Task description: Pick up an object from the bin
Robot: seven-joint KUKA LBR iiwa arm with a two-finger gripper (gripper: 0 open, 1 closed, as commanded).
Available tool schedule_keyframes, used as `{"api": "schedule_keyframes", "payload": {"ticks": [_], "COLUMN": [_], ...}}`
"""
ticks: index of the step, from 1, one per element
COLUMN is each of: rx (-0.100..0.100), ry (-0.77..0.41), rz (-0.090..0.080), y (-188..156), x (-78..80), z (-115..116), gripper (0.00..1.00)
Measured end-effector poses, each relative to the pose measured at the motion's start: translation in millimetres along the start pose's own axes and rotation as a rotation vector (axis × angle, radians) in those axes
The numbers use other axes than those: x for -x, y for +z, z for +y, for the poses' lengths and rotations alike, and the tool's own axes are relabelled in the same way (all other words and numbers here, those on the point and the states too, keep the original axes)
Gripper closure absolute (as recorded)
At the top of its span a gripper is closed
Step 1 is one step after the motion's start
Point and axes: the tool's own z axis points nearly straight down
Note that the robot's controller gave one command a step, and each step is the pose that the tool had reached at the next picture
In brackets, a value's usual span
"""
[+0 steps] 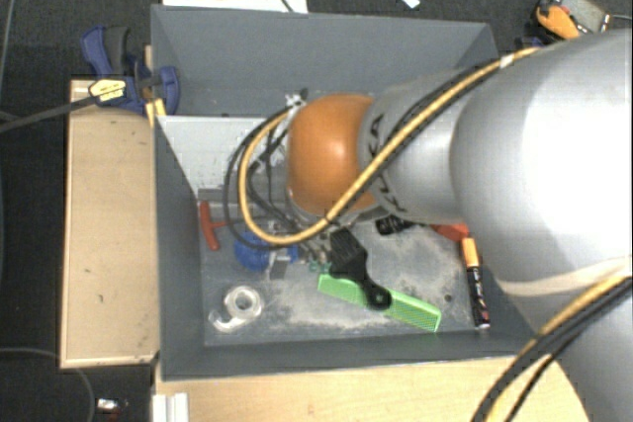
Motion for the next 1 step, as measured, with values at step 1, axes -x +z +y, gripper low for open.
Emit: {"api": "schedule_keyframes", "payload": {"ticks": [1], "rx": [0.000], "ry": [0.002], "rz": [0.000], "y": [-10.4], "x": [-0.4], "z": [-0.2], "gripper": [1.00]}}
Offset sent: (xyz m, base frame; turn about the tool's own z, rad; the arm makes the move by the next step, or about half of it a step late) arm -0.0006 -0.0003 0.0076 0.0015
